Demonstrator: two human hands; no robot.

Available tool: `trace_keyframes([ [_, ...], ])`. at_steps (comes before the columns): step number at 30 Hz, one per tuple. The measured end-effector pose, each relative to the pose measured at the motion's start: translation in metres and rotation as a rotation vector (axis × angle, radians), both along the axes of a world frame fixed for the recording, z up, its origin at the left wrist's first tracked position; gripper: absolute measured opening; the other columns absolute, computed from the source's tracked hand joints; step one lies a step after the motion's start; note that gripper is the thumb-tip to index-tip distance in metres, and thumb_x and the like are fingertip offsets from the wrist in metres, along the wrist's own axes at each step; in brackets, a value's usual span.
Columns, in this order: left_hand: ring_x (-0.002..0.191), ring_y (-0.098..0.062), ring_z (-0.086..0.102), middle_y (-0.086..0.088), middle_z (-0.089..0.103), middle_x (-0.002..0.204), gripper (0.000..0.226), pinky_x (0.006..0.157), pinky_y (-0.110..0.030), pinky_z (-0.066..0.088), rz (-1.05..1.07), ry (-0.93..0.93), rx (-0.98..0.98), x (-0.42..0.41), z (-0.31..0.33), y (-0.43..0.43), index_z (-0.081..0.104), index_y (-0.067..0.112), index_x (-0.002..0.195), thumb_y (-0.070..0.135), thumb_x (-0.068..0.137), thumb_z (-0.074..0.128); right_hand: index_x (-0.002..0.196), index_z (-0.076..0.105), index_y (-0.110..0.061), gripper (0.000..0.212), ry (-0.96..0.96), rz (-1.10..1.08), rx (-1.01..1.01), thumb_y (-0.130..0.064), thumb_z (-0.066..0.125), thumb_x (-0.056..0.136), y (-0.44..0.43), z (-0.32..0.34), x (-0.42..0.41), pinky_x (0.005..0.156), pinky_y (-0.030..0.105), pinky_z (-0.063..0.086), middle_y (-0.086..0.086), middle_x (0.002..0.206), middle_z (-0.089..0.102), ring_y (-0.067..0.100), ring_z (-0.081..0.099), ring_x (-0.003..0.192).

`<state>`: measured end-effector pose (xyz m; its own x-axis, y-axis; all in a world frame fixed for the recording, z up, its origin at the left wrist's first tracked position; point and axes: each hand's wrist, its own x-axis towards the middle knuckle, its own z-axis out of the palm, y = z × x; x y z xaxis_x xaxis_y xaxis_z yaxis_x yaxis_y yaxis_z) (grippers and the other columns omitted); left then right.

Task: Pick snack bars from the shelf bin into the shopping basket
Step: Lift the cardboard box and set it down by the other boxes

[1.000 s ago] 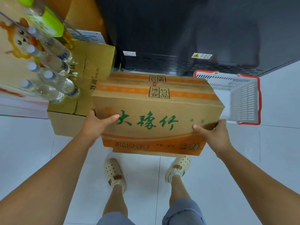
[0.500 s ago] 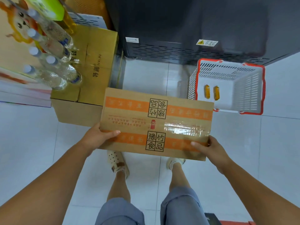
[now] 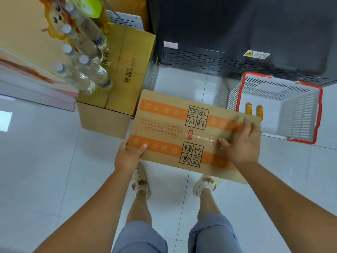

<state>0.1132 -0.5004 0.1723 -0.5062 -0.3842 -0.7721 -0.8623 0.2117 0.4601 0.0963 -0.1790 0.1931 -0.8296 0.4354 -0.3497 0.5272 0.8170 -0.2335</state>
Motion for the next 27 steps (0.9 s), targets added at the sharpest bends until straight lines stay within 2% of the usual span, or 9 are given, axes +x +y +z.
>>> trace_keyframes([
  [3, 0.114, -0.027, 0.060, 0.001, 0.059, 0.130, 0.077, 0.090, -0.047, 0.055, 0.290, -0.039, 0.143, 0.013, -0.006, 0.010, 0.041, 0.030, 0.142, 0.040, 0.077, 0.081, 0.155, 0.011, -0.021, 0.097, -0.111, 0.446, 0.035, -0.065, 0.059, 0.083, -0.039, -0.007, -0.053, 0.123, 0.047, 0.006, 0.012, 0.162, 0.016, 0.032, 0.007, 0.151],
  [5, 0.112, -0.029, 0.061, -0.001, 0.057, 0.129, 0.073, 0.078, -0.041, 0.059, 0.435, -0.036, 0.215, 0.016, -0.009, 0.013, 0.040, 0.030, 0.141, 0.030, 0.080, 0.081, 0.156, 0.007, -0.026, 0.099, -0.208, 0.595, -0.037, -0.073, 0.053, 0.082, -0.067, -0.012, -0.088, 0.122, 0.050, 0.007, 0.008, 0.163, 0.015, 0.031, 0.007, 0.151],
  [7, 0.110, -0.030, 0.063, -0.003, 0.059, 0.126, 0.067, 0.073, -0.039, 0.059, 0.528, -0.019, 0.275, 0.012, -0.009, 0.014, 0.044, 0.024, 0.139, 0.023, 0.082, 0.079, 0.154, 0.012, -0.032, 0.100, -0.315, 0.637, -0.091, -0.079, 0.054, 0.076, -0.089, -0.015, -0.113, 0.119, 0.051, 0.018, 0.006, 0.158, 0.028, 0.033, 0.024, 0.146],
  [10, 0.109, -0.031, 0.064, -0.007, 0.064, 0.121, 0.058, 0.072, -0.042, 0.061, 0.593, 0.001, 0.300, 0.003, -0.008, 0.016, 0.052, 0.016, 0.132, 0.018, 0.081, 0.080, 0.146, 0.031, -0.034, 0.094, -0.384, 0.557, -0.123, -0.079, 0.063, 0.070, -0.103, -0.015, -0.131, 0.105, 0.045, 0.035, 0.004, 0.141, 0.049, 0.032, 0.045, 0.128],
  [15, 0.104, -0.029, 0.067, -0.006, 0.067, 0.119, 0.061, 0.075, -0.046, 0.061, 0.566, 0.032, 0.211, -0.005, 0.004, 0.023, 0.056, 0.019, 0.130, 0.026, 0.076, 0.084, 0.140, 0.043, -0.032, 0.089, -0.299, 0.450, -0.181, -0.073, 0.070, 0.067, -0.089, 0.003, -0.124, 0.092, 0.038, 0.046, 0.002, 0.130, 0.059, 0.028, 0.055, 0.118],
  [19, 0.102, -0.024, 0.068, 0.006, 0.068, 0.115, 0.058, 0.082, -0.047, 0.060, 0.543, 0.162, 0.134, -0.008, 0.044, 0.045, 0.058, 0.039, 0.121, 0.037, 0.069, 0.086, 0.137, 0.050, -0.030, 0.077, -0.128, 0.362, -0.200, -0.067, 0.071, 0.073, -0.064, 0.042, -0.113, 0.081, 0.031, 0.043, 0.001, 0.127, 0.063, 0.027, 0.058, 0.115],
  [22, 0.099, -0.015, 0.069, 0.014, 0.069, 0.109, 0.054, 0.084, -0.043, 0.059, 0.528, 0.261, 0.145, 0.001, 0.080, 0.064, 0.057, 0.048, 0.112, 0.036, 0.068, 0.085, 0.124, 0.060, -0.033, 0.062, -0.038, 0.257, -0.288, -0.065, 0.072, 0.072, -0.040, 0.068, -0.097, 0.074, 0.030, 0.040, -0.005, 0.114, 0.066, 0.018, 0.059, 0.097],
  [24, 0.101, -0.013, 0.068, 0.015, 0.069, 0.110, 0.051, 0.086, -0.042, 0.058, 0.497, 0.328, 0.155, 0.014, 0.095, 0.077, 0.058, 0.048, 0.112, 0.031, 0.072, 0.085, 0.116, 0.063, -0.033, 0.060, -0.007, 0.167, -0.369, -0.067, 0.074, 0.068, -0.025, 0.077, -0.082, 0.076, 0.032, 0.045, -0.009, 0.112, 0.068, 0.014, 0.061, 0.097],
  [27, 0.107, -0.014, 0.066, 0.012, 0.067, 0.116, 0.043, 0.089, -0.041, 0.057, 0.450, 0.354, 0.150, 0.031, 0.112, 0.092, 0.059, 0.057, 0.098, 0.032, 0.074, 0.084, 0.110, 0.063, -0.032, 0.063, 0.028, 0.028, -0.473, -0.067, 0.079, 0.060, -0.011, 0.087, -0.062, 0.091, 0.042, 0.052, -0.006, 0.112, 0.070, 0.016, 0.064, 0.104],
])
